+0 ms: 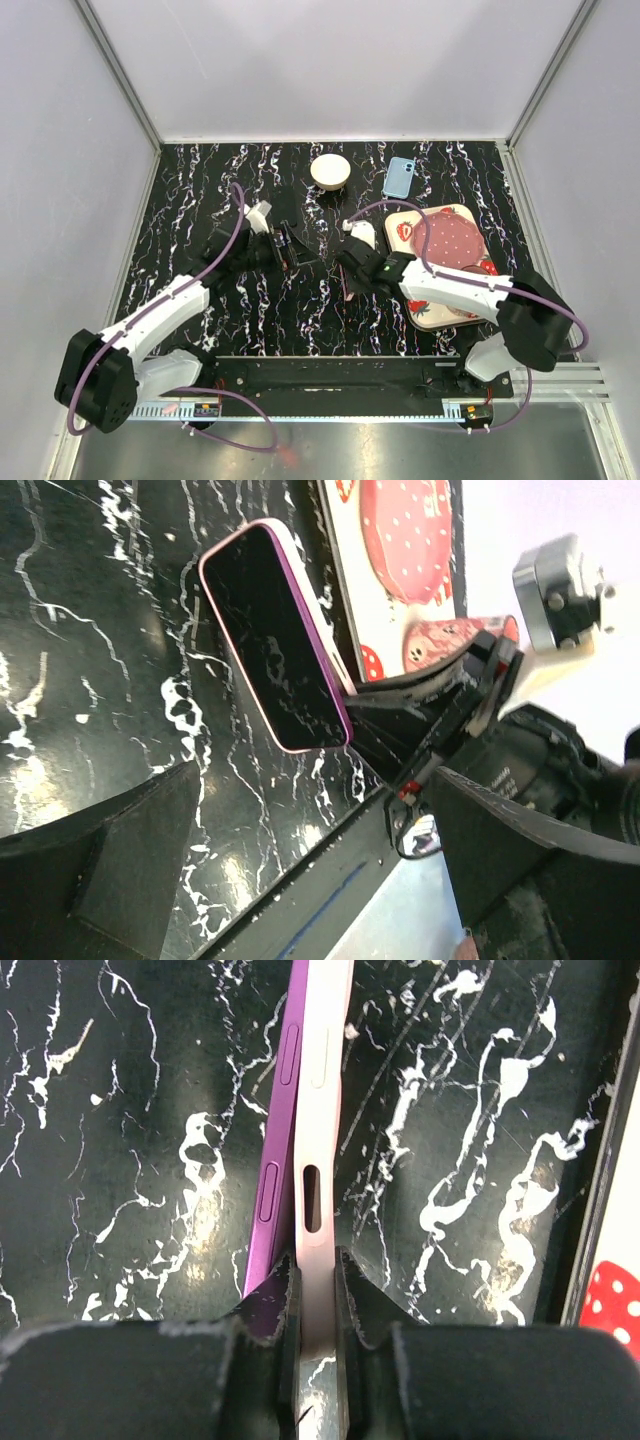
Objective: Take the phone out of the phone case
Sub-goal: Remove the phone case from the phone.
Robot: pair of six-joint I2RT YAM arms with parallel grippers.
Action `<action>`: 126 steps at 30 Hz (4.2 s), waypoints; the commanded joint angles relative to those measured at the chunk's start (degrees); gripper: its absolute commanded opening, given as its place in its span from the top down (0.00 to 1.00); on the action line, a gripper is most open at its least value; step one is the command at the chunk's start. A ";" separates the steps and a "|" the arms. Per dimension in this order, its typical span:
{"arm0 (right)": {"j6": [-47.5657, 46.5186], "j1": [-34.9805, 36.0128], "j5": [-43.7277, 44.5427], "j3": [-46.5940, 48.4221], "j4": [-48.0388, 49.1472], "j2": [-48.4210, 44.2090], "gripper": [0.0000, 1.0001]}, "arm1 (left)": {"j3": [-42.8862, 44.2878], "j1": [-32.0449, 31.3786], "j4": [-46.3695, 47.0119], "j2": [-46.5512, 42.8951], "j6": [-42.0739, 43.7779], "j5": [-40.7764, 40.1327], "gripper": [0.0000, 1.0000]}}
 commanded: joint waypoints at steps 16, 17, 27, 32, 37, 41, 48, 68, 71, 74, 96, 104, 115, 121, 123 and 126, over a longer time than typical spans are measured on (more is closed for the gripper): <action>-3.06 2.91 -7.18 2.25 13.96 10.45 1.00 | -10.92 -5.95 28.64 14.63 -4.66 -7.76 0.03; -3.15 2.91 -7.70 2.33 14.31 10.63 1.00 | -10.48 -6.13 29.16 15.34 -4.58 -7.76 0.03; -2.80 2.91 -11.84 3.92 16.07 14.50 1.00 | -12.05 -6.75 36.01 17.72 -7.82 -8.46 0.05; -2.54 2.91 -11.23 3.48 16.16 14.24 1.00 | -9.60 -7.01 32.52 20.00 -5.55 -8.28 0.09; -2.01 2.91 -10.96 2.95 16.07 12.92 1.00 | -5.65 -8.33 22.61 20.27 -0.63 -13.28 0.17; -2.10 2.91 -11.40 3.65 15.90 13.00 1.00 | -0.29 -10.61 14.42 21.06 2.45 -16.62 0.24; -2.27 2.91 -12.63 5.14 15.72 12.92 1.00 | 5.61 -15.36 2.11 22.21 4.13 -28.57 0.27; -0.34 3.26 -21.51 6.38 21.96 14.67 1.00 | 2.18 -15.36 -3.09 15.17 -0.27 -31.14 0.27; -0.08 3.26 -21.68 6.20 22.14 14.59 1.00 | 2.45 -15.36 -2.48 16.31 0.17 -30.79 0.29; 0.19 3.26 -21.77 6.03 22.40 14.15 1.00 | 2.18 -15.36 0.33 17.81 0.43 -30.52 0.31; -2.44 3.35 -19.58 4.09 18.89 7.04 1.00 | 12.03 -15.36 1.31 33.37 3.16 -30.52 0.82; -4.21 3.26 -17.72 4.09 15.72 6.67 1.00 | 15.36 -15.27 -5.88 27.40 2.72 -29.29 1.00; -2.45 3.35 -14.39 4.18 12.13 10.19 1.00 | 20.38 -12.56 -14.69 16.33 2.19 -27.29 1.00; -2.88 3.35 -12.11 1.81 12.03 7.65 1.00 | 19.59 -7.12 -14.17 11.05 1.67 -18.24 1.00; -3.06 3.26 -12.37 1.28 12.03 6.16 1.00 | 19.06 -5.87 -13.90 9.12 1.75 -16.73 1.00; -2.89 3.35 -12.63 0.49 12.56 2.83 1.00 | 19.15 -4.64 -15.12 7.01 2.37 -16.81 1.00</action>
